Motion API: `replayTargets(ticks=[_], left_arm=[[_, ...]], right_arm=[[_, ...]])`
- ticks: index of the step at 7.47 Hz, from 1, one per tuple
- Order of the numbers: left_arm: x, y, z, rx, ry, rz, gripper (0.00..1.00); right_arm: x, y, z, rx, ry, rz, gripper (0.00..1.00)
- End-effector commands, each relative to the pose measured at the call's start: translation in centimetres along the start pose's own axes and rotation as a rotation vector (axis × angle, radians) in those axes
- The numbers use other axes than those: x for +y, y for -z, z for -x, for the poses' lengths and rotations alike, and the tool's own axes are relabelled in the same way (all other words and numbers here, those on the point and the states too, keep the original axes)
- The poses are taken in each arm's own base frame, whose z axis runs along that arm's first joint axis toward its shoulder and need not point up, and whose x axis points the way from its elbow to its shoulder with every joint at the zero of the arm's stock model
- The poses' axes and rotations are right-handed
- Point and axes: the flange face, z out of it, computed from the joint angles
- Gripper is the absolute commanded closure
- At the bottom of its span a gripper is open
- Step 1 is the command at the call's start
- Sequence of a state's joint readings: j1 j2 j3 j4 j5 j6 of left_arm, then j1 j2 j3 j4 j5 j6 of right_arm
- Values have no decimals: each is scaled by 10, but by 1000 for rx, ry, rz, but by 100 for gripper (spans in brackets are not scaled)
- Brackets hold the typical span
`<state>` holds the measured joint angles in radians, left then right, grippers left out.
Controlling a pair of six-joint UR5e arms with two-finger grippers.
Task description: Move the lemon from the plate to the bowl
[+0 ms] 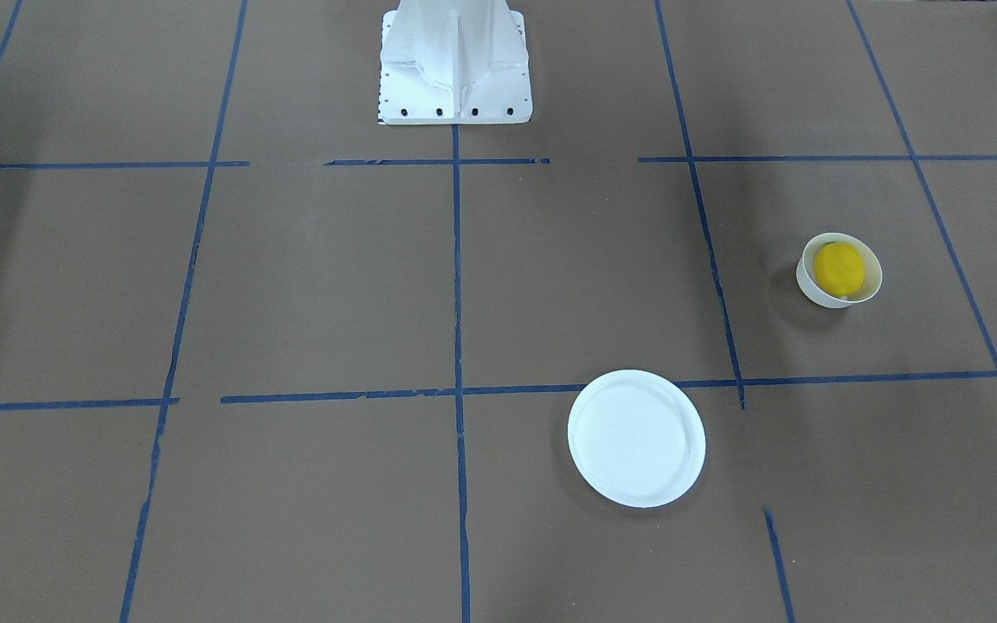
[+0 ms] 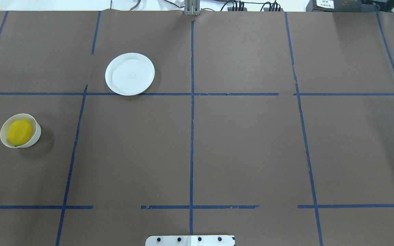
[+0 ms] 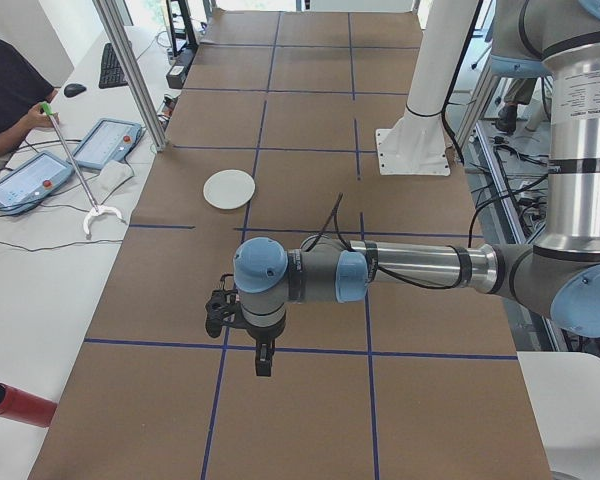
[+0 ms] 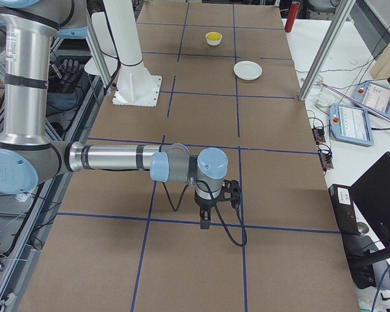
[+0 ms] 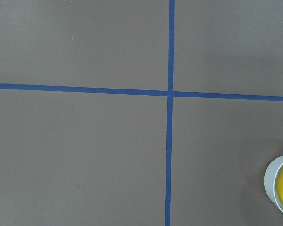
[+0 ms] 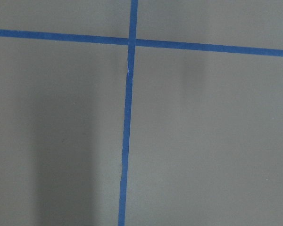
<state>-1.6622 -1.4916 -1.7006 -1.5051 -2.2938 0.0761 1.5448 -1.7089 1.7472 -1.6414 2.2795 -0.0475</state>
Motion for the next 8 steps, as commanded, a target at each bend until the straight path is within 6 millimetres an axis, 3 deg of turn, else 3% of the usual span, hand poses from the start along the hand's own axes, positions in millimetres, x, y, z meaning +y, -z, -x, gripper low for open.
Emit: replayTargets(ticks=[1,8], left_arm=[[5,-5,-8,73,-3,4,0],[13,-11,-3,75,18,24,0]], right_arm=[[0,0,0,0,0,0,0],[0,0,0,0,0,0,0]])
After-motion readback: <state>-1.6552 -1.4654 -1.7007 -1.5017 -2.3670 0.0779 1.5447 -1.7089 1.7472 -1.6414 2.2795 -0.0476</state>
